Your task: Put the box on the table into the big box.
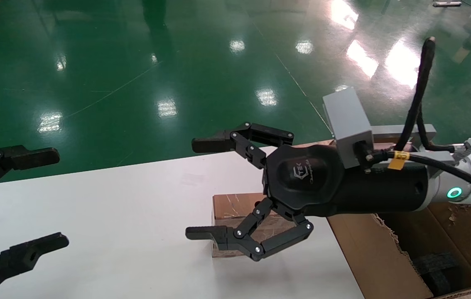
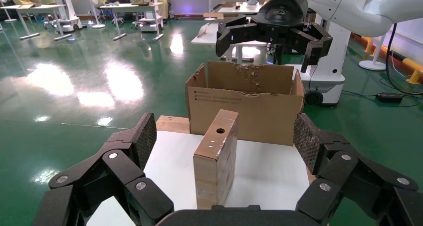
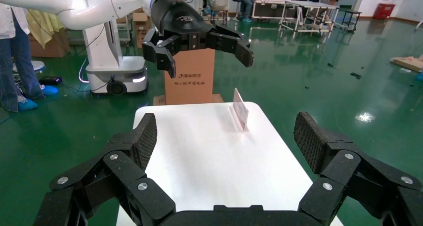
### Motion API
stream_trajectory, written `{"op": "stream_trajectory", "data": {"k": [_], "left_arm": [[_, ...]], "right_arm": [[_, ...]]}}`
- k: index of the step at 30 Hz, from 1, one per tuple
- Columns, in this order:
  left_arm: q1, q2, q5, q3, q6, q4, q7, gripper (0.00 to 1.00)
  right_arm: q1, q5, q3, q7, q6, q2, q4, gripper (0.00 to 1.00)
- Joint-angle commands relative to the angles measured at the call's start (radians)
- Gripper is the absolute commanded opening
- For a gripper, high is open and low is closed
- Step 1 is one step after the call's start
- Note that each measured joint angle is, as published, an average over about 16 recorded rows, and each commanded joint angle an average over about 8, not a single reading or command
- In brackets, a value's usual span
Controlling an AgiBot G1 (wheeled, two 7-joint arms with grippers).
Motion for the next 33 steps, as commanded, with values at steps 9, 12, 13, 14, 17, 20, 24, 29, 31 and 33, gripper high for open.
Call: {"op": "stream_trajectory", "data": {"k": [9,12,13,14,17,20,24,29,31,33], "left_arm": [[0.000,0.000,0.000,0.000,0.000,0.000,0.000,1.00],[0.000,0.000,0.000,0.000,0.000,0.000,0.000,1.00],[0.000,0.000,0.000,0.000,0.000,0.000,0.000,1.00],[0.000,0.000,0.000,0.000,0.000,0.000,0.000,1.00],[0.000,0.000,0.000,0.000,0.000,0.000,0.000,1.00],[0.000,0.000,0.000,0.000,0.000,0.000,0.000,1.00],[0.000,0.000,0.000,0.000,0.000,0.000,0.000,1.00],[0.000,0.000,0.000,0.000,0.000,0.000,0.000,1.00],[0.000,0.000,0.000,0.000,0.000,0.000,0.000,1.00],[0.000,0.000,0.000,0.000,0.000,0.000,0.000,1.00]], "right_arm": [[0.000,0.000,0.000,0.000,0.000,0.000,0.000,1.00],[0.000,0.000,0.000,0.000,0.000,0.000,0.000,1.00],[0.000,0.000,0.000,0.000,0.000,0.000,0.000,1.00],[0.000,0.000,0.000,0.000,0.000,0.000,0.000,1.00],[0.000,-0.004,-0.001,-0.001,0.000,0.002,0.000,1.00],[0.005,-0.018,-0.003,-0.005,-0.001,0.008,-0.004,1.00],[0.023,-0.050,-0.008,-0.024,-0.010,0.017,-0.024,1.00],[0.067,-0.111,-0.026,-0.079,-0.047,0.020,-0.098,1.00],[0.084,-0.136,-0.040,-0.109,-0.064,0.018,-0.141,1.00],[0.099,-0.158,-0.059,-0.141,-0.078,0.015,-0.186,1.00]]}}
